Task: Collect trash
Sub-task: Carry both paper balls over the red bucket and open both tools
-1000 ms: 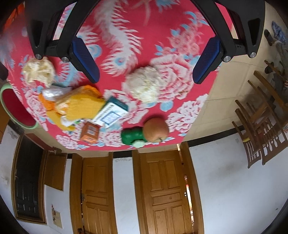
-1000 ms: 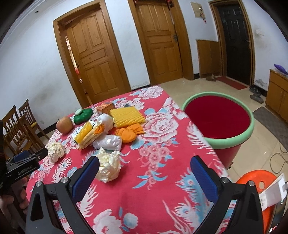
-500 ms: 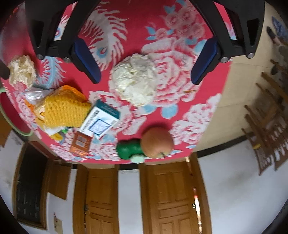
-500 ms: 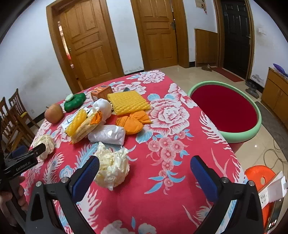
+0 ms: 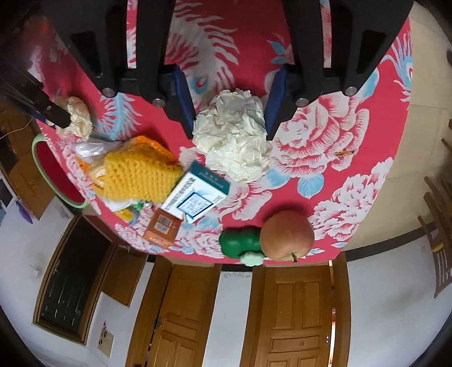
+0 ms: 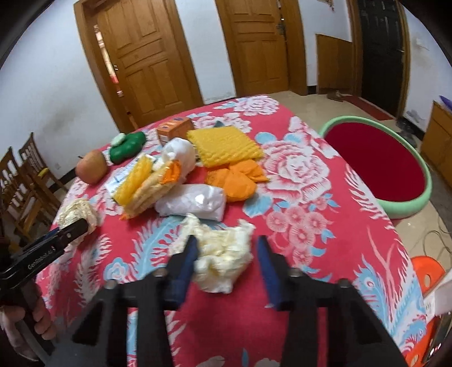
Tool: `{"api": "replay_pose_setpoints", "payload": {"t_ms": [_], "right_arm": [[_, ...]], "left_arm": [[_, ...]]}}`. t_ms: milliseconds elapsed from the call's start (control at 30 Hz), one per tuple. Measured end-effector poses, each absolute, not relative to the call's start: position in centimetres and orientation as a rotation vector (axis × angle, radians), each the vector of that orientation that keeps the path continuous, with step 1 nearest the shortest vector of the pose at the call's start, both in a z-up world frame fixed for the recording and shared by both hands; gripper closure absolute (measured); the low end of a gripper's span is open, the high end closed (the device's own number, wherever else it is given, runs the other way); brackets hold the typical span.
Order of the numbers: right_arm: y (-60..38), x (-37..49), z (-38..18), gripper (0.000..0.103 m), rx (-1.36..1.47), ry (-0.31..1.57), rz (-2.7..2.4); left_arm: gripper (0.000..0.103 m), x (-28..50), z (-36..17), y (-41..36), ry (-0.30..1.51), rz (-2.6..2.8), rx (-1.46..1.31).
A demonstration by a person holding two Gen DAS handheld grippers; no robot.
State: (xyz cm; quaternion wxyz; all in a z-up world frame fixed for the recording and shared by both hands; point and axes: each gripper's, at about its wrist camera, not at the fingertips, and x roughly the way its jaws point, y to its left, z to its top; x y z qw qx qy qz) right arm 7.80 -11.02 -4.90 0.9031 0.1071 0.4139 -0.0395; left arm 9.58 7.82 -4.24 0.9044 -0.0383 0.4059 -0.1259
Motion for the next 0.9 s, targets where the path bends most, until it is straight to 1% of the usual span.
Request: {"api": "replay_pose_setpoints", "payload": {"t_ms": [100,200,500,733,900], "right_arm": [[-11.0,7.6,-4.5,0.081,0.222,0.842,-0.066],[-11.4,7.0,-4.2,0.084,0.229,0.83,-0.048],[-14.8,5.2,-1.8,0.085,0.293,0.743,-0.026],[-20.5,4.2,0.5,0.085,0.343,0.649,-0.107],[-25.4,4.2,1.0,0.085,0.398,0.622,-0.195]], "left_arm": [[0.055,8.8,-3.6,7.5,0.833,-0.267,-0.092],[0.055,7.9,-2.8,7.0,0.824,-0.269,-0.099],[0.055,6.4,0.1,3.8,0.803,-0.319,-0.084],[0.056,6.5,2.0,-1.6,0.794,-0.411,-0.049],[0.056,7.3,3.0,-6.6,0.795,-0.484,-0.006]]}}
